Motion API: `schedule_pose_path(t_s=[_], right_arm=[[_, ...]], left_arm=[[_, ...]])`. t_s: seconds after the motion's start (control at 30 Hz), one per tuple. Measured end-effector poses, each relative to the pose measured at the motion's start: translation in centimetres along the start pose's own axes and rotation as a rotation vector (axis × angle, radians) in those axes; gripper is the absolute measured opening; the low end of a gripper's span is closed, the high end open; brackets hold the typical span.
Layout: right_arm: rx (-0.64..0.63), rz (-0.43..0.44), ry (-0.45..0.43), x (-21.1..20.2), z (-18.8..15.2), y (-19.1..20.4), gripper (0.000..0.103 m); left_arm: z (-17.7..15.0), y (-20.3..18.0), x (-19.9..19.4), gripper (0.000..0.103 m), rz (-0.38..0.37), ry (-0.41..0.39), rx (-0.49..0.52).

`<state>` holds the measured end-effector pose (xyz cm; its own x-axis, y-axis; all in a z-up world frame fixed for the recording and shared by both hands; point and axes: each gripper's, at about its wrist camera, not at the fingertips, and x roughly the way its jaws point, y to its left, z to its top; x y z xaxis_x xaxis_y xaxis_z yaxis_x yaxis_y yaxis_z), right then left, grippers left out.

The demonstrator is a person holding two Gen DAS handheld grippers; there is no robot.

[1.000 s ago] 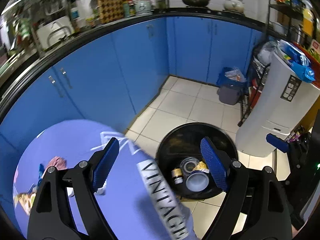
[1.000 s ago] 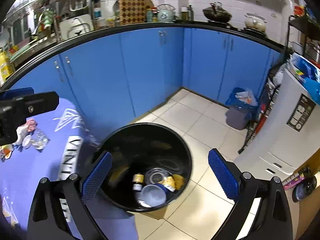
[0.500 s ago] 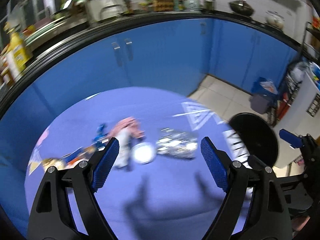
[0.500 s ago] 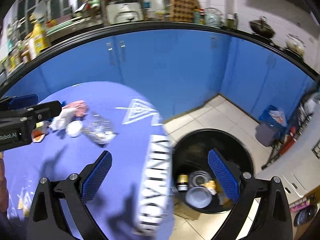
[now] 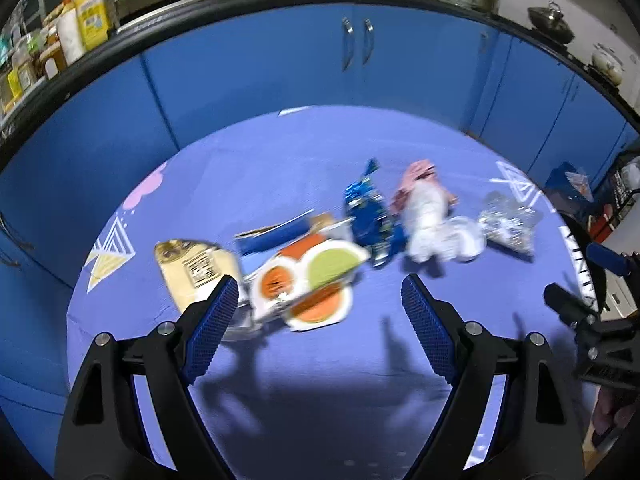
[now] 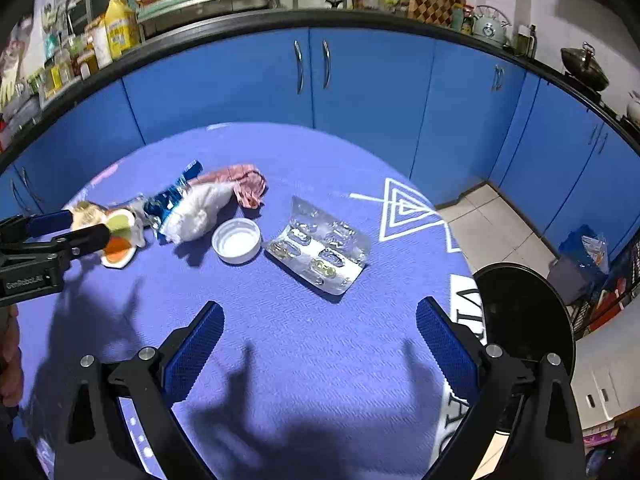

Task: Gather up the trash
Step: 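Move both open tools back over the table, then grasp the orange-green snack wrapper with the left tool while the right tool grasps the blister pack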

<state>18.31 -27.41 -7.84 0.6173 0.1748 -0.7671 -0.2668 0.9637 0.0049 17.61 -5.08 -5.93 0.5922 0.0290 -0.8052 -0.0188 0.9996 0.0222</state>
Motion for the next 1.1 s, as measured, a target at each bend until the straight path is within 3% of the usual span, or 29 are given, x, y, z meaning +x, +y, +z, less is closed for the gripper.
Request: schedule_pose_path(t_s=[0.17,0.4,0.57,0.67,0.73,0.8,0.87,0.9,0.93,0.97,1.1], right_arm=[[-0.021,-0.047,0.043,2.3,0.3,0.2,0.094],[-0.049,-0.078,0.096,5.0,1.4,-0.5,0.094],[-0.061,0.005,0.123,6.6,2.8,-0.6,0.094],[-0.06,0.04,0.131,7.3,3.4,-0.8,0.094],[-0.068,0.037,0.118,7.3,3.6,-0.7,0.094],[-0.099,0.028,0.094,6.8,3.3,-0.3,0.092],[-0.113,0.067,0.083,6.3,3.1,0.2,0.069],[-0.114,0.077,0.082,6.1,3.0,0.5,0.063],[-0.116,0.085,0.081,5.8,2.9,0.7,0.047],[-0.119,0.091,0.082,5.6,2.9,0.8,0.038],[-0.15,0.082,0.081,4.6,2.1,1.9,0.03]], left_arm=[[-0.3,1.5,2.1,0.083,-0.01,0.028,-0.018],[-0.1,0.8,3.6,0.083,-0.013,0.033,0.025],[0.6,1.1,4.4,0.081,-0.069,0.053,0.005],[0.9,1.3,4.9,0.065,-0.082,0.064,-0.005],[1.0,1.5,5.3,0.046,-0.096,0.078,-0.013],[0.9,1.5,5.2,0.044,-0.101,0.075,-0.011],[0.8,1.6,5.1,0.041,-0.106,0.071,-0.011],[0.7,1.5,4.9,0.039,-0.111,0.07,-0.015],[0.7,1.5,4.8,0.036,-0.117,0.068,-0.02],[0.6,1.5,4.7,0.034,-0.118,0.066,-0.022],[0.5,1.7,3.9,0.031,-0.132,0.052,-0.038]])
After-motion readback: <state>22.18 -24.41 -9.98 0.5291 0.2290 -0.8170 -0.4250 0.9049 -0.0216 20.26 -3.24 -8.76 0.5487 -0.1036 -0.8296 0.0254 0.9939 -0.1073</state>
